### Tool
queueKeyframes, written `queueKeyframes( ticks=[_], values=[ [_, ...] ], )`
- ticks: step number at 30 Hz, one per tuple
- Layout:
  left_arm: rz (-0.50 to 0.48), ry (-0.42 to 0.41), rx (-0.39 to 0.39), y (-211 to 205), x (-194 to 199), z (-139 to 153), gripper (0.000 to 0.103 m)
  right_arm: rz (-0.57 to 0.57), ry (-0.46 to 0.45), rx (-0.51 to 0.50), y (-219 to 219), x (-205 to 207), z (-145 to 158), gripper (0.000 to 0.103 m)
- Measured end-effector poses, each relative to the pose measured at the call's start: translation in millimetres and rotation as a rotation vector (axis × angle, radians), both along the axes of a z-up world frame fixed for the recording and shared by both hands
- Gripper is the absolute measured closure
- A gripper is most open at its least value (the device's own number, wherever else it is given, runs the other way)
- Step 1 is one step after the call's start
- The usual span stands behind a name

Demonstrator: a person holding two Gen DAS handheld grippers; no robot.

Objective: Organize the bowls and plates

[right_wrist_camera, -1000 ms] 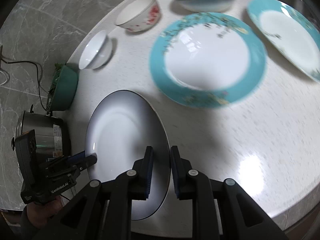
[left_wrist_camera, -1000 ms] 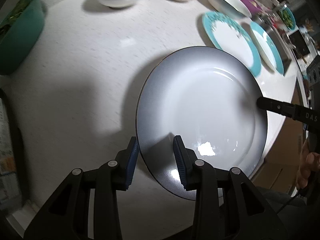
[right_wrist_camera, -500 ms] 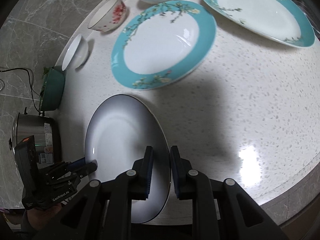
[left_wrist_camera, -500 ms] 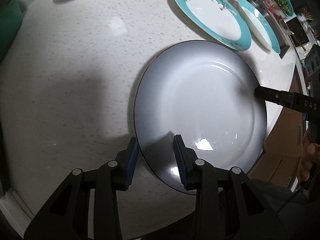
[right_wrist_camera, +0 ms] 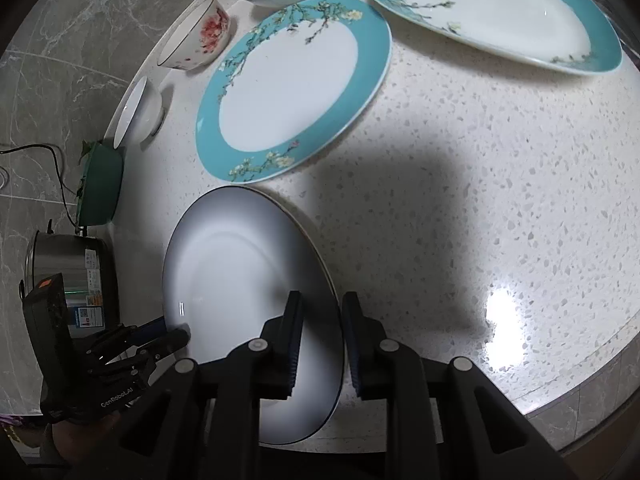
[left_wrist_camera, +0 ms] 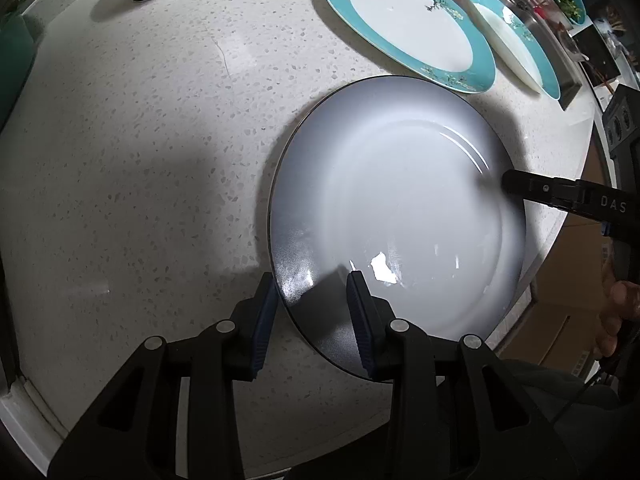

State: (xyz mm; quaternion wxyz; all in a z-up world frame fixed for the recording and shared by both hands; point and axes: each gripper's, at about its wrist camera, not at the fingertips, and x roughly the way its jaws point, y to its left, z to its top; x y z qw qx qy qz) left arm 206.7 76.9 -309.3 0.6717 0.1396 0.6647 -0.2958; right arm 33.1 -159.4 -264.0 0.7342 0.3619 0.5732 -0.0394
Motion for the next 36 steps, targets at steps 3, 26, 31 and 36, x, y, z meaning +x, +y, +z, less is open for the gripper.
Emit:
queueKeyframes(
  ticks=[3,26,31,36],
  values=[
    [0.005,-0.002,-0.011,6.5,2.2,0.6,0.070,-0.002,-0.009,-0.004,0.4,0.0,0.0,0.080],
    [0.024,-0.114,-0.280,5.4,123.6,77.9,0.013,-0.284,-0.251,0.030,-59.7,-5.7,67.8,0.037],
    [-0.066,-0.079,-0.230,-49.1,163.5,58.3,0.013,-0.336,-0.288,0.067,-71.7,15.5,60.7,0.037],
    [-0.098,-0.038,-0.165,-82.0,182.3,30.3,0.013,-0.339,-0.257,0.128,-77.6,27.0,31.6,0.037]
  ],
)
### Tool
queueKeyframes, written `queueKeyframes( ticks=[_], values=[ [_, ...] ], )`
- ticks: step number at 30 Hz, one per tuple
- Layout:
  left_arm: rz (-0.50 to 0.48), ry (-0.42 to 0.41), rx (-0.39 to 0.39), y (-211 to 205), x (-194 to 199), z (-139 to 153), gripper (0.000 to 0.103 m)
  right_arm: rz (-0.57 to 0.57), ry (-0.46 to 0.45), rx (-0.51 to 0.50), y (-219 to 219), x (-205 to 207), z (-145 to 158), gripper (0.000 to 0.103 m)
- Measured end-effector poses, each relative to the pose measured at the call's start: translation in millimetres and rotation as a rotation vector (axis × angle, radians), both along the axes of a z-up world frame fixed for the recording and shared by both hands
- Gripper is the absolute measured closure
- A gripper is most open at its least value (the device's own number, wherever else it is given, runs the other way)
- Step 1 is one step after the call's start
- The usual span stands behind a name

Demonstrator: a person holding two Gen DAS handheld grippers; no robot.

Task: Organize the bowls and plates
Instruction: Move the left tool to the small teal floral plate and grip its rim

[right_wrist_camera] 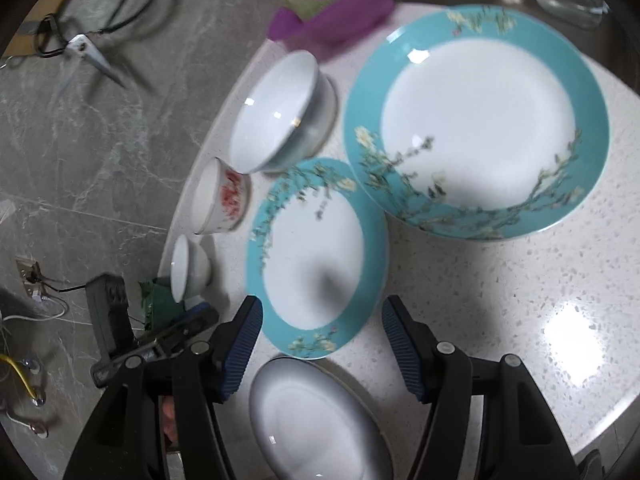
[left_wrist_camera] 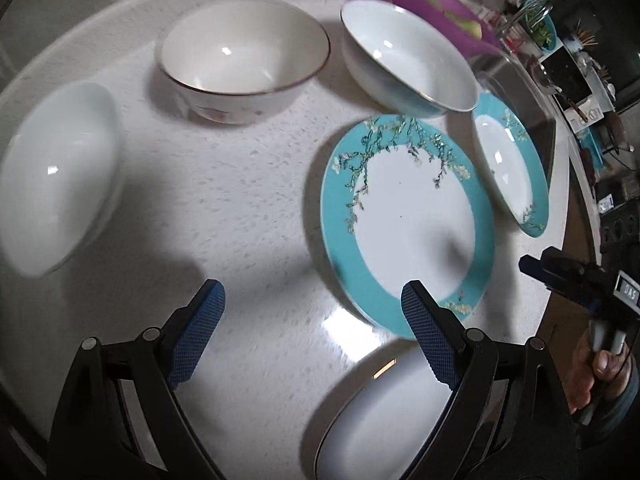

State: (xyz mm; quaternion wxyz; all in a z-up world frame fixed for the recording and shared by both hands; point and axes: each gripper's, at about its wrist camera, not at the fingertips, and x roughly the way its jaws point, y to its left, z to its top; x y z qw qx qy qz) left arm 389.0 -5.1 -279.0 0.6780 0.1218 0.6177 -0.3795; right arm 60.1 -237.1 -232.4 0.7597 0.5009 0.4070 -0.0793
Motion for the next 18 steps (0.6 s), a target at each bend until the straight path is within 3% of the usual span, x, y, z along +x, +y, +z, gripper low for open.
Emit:
queueKeyframes(
  ticks=[7,18],
  values=[
    [-0.022,0.024,0.041,-17.8,9.1,-27.6,0.013,-0.021,0.026,0.039,-16.7,6.1,-28.9,0.037],
    [-0.057,-0.010,0.054,-32.1,20.0,-25.4,0.015,-0.026,0.010,0.056,-24.6,18.8,-36.7,0.041]
  ],
)
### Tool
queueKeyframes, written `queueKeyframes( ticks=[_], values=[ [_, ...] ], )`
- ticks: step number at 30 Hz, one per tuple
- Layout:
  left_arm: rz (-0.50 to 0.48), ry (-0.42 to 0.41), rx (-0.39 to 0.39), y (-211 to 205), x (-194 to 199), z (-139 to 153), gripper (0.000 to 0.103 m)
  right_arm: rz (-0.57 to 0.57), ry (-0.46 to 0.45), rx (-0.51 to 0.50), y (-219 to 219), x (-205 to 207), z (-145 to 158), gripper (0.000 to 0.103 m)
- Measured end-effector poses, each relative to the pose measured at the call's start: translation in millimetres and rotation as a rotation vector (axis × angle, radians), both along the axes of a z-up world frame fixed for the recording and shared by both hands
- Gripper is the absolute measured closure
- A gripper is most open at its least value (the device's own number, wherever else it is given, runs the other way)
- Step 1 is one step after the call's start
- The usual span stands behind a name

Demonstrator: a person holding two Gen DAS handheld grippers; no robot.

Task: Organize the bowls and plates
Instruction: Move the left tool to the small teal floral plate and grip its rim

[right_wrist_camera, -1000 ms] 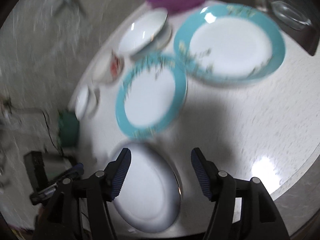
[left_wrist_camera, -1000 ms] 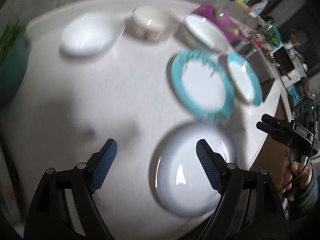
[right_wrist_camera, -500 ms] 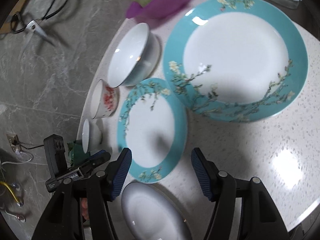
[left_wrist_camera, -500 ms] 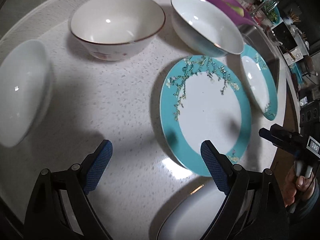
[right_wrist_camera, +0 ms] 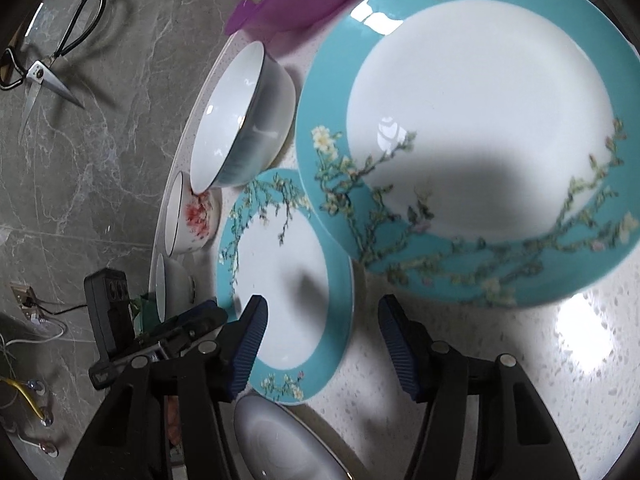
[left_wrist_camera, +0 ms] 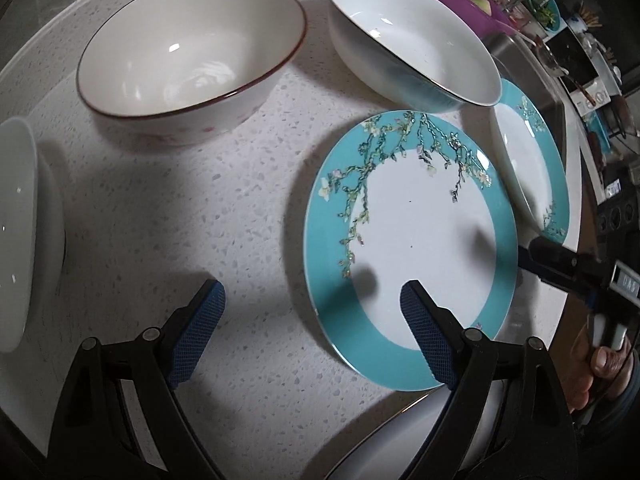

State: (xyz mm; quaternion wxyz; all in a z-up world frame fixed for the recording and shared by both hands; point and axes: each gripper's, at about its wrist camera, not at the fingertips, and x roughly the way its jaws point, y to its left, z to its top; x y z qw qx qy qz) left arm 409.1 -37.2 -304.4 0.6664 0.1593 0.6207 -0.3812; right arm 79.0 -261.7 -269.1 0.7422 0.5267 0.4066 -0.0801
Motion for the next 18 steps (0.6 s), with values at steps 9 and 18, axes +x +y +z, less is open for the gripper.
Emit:
queueKeyframes(
  ticks=[9,18],
  values=[
    [-0.049,-0.075,0.038,-17.9,-7.2,-0.7,0.030,0.016,0.002,-0.001,0.4,10.1,-1.6,0.049],
    [-0.080,-0.098,0.038,-35.5,-15.3,1.4,0.067,0.036,0.048,-0.021,1.8,15.6,-3.0,0.074]
  ],
)
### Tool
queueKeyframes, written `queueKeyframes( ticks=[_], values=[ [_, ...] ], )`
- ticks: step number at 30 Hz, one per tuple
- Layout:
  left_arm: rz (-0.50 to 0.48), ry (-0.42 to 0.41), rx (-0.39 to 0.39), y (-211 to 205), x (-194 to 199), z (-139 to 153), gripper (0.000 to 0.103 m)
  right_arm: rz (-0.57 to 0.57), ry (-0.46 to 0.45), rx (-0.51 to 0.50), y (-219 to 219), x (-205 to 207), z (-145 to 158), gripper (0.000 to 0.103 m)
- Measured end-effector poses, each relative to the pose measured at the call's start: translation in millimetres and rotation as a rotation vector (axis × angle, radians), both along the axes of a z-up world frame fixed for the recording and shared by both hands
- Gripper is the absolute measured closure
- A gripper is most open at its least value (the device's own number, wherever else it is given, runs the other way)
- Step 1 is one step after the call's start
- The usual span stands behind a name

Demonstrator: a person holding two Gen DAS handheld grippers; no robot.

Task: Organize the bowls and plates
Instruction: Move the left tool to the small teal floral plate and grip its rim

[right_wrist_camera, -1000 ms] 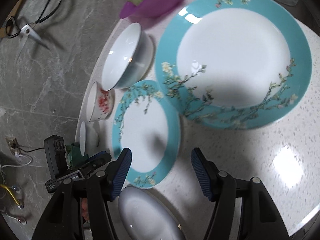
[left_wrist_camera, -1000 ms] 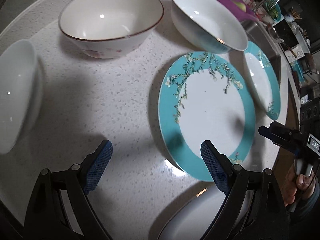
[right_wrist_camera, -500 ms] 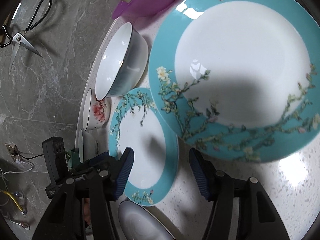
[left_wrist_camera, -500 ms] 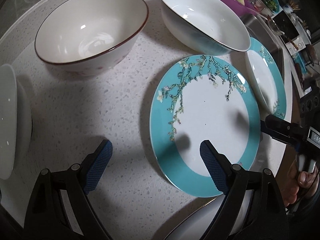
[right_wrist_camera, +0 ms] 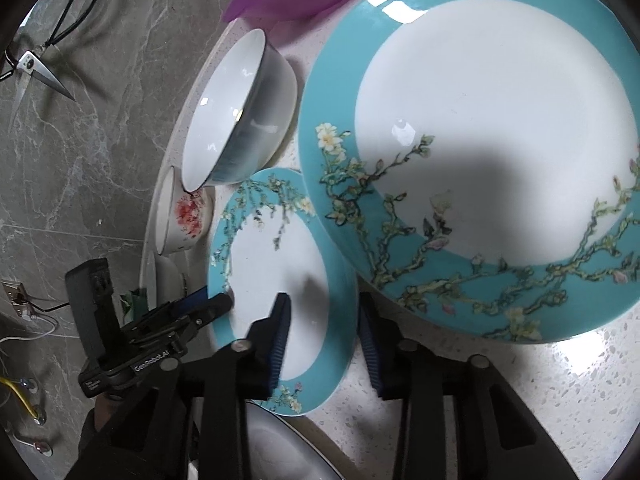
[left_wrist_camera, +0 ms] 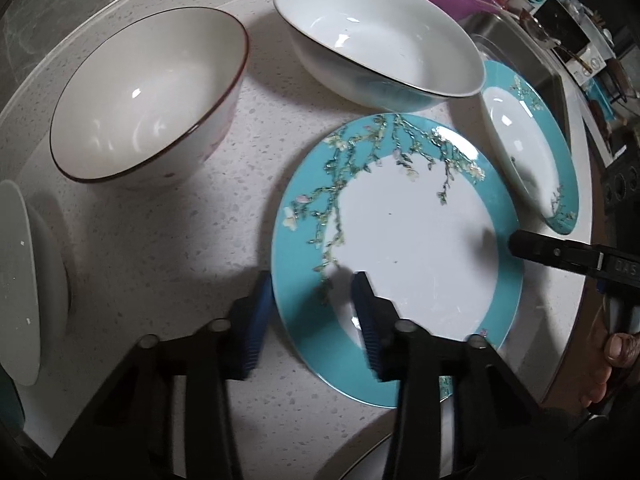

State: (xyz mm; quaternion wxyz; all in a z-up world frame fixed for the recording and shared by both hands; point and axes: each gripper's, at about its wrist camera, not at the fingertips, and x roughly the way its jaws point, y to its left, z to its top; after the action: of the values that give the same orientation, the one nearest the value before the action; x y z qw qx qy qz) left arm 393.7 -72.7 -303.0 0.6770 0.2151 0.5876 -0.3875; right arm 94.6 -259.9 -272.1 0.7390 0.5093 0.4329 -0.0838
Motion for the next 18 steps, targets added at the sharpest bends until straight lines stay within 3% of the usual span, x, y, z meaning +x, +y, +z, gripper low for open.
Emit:
queueKeyframes(
  ticks=[4,18],
  values=[
    [0.018,0.009,0.001,-0.7,0.4,0.4,0.069,0.005,0.035,-0.025,-2.5,-0.5,-1.7,0.090],
    [0.055,-0.013,0.007,-0.2,-4.2,1.7,0.079,0.047,0.070,-0.125,2.3,6.5,4.1,0.090]
  ],
)
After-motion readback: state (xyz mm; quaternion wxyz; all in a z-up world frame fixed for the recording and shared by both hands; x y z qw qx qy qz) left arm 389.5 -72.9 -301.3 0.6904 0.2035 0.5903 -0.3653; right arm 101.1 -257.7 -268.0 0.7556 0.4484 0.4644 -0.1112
